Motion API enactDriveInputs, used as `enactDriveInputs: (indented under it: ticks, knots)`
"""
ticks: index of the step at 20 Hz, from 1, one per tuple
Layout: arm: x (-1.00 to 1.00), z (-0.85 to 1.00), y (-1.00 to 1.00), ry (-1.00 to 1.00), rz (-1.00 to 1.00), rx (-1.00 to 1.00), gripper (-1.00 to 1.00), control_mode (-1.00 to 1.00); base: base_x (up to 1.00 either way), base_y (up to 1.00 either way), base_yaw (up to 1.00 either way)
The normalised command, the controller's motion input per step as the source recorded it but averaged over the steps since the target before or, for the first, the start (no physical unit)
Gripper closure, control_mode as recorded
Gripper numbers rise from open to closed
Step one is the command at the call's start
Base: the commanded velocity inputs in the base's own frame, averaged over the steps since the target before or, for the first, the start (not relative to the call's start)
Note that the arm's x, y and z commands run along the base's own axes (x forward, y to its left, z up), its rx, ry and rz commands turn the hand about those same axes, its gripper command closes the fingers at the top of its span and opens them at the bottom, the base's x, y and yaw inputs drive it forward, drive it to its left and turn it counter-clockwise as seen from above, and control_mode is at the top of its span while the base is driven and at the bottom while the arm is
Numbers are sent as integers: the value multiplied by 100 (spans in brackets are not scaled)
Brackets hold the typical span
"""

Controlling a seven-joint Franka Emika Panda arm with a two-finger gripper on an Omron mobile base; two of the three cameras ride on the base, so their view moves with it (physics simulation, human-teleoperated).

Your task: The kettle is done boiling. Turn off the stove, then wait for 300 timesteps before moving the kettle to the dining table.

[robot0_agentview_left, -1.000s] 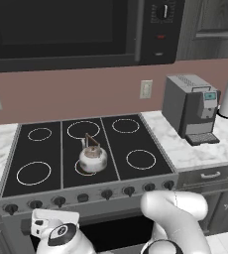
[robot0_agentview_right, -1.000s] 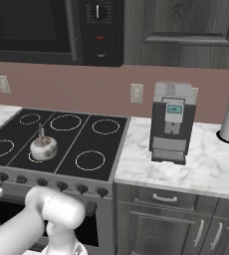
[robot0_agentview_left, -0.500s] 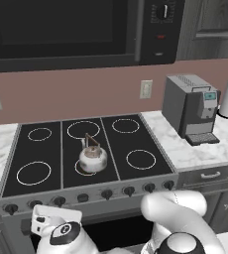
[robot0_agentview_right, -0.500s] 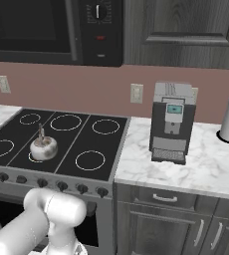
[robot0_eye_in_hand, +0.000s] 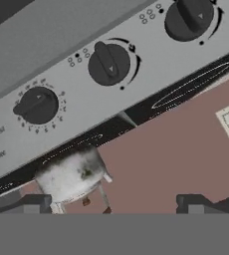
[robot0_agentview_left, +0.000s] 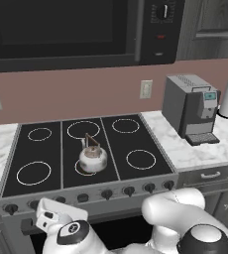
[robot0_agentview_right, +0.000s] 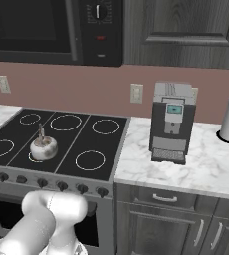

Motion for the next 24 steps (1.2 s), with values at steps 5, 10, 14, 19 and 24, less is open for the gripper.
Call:
enactDriveInputs:
  ticks: [5,10,14,19,24]
  knots:
    - [-15,45,-34,-4,-4,28,-100,-100,0,0,0]
    - [-12,45,-31,-5,-8,35,-100,-100,0,0,0]
    - [-4,37,-28,-4,-7,40,-100,-100,0,0,0]
    - [0,41,-26,-6,-8,40,-100,-100,0,0,0]
    - [0,46,-28,-6,-8,41,-100,-100,0,0,0]
